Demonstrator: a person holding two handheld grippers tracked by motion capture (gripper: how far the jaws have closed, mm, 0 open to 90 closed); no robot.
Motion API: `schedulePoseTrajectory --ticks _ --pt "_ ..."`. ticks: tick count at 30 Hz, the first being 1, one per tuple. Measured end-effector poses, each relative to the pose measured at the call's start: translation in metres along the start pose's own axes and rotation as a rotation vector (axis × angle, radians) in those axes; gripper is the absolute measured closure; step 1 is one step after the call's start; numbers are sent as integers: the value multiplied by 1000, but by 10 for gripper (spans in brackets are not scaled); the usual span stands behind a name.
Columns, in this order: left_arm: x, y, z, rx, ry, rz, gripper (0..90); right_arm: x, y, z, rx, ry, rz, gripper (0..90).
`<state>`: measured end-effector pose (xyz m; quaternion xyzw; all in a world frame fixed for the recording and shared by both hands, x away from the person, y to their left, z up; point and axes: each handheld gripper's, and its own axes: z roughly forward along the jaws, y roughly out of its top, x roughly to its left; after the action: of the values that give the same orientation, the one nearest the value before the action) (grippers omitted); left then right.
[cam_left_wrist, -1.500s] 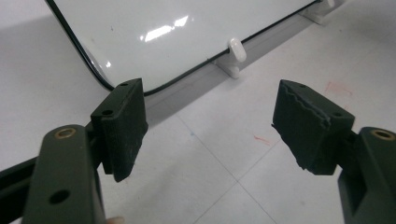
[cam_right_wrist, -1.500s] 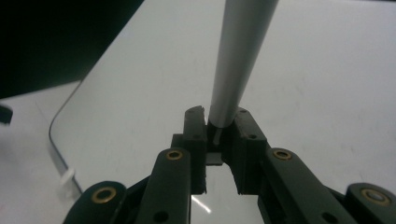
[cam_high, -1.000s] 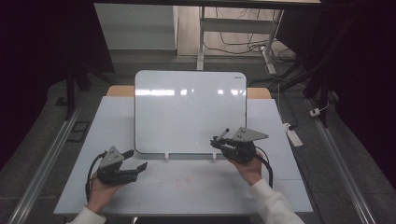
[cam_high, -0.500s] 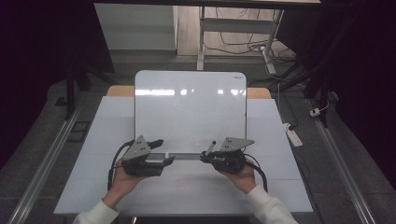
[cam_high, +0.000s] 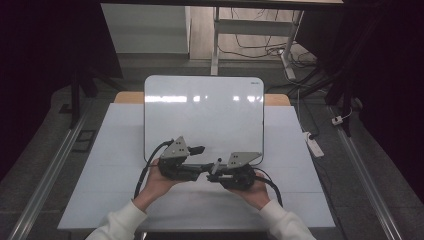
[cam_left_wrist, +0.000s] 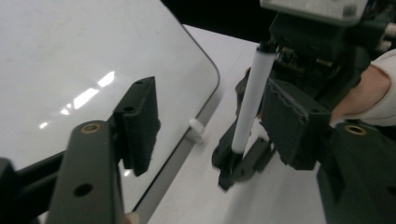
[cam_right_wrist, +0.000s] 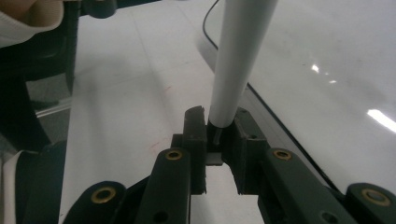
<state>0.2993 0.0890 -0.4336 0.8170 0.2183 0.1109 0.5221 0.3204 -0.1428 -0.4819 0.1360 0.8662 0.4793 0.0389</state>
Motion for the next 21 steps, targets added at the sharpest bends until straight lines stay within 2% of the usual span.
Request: schedulePoseTrajectory --ticks 4,6,9,12,14,16,19,21 --pt "-1 1 7 -3 -66 16 478 0 0 3 10 36 2 776" --pt "-3 2 10 -1 -85 35 564 0 0 5 18 51 0 776" --pt "-5 4 12 -4 -104 54 778 1 1 6 31 63 -1 775" --pt "-5 4 14 -2 -94 41 809 -1 0 4 42 63 12 770" --pt "-5 4 15 -9 -76 33 811 -1 -1 3 45 39 15 756" --pt "-4 5 14 -16 -42 24 812 1 -1 2 31 -2 15 668" --pt "-1 4 11 -36 -19 -14 812 7 -4 -3 -23 -103 44 577" --pt "0 4 10 -48 2 -32 812 13 -6 -6 -66 -204 48 552"
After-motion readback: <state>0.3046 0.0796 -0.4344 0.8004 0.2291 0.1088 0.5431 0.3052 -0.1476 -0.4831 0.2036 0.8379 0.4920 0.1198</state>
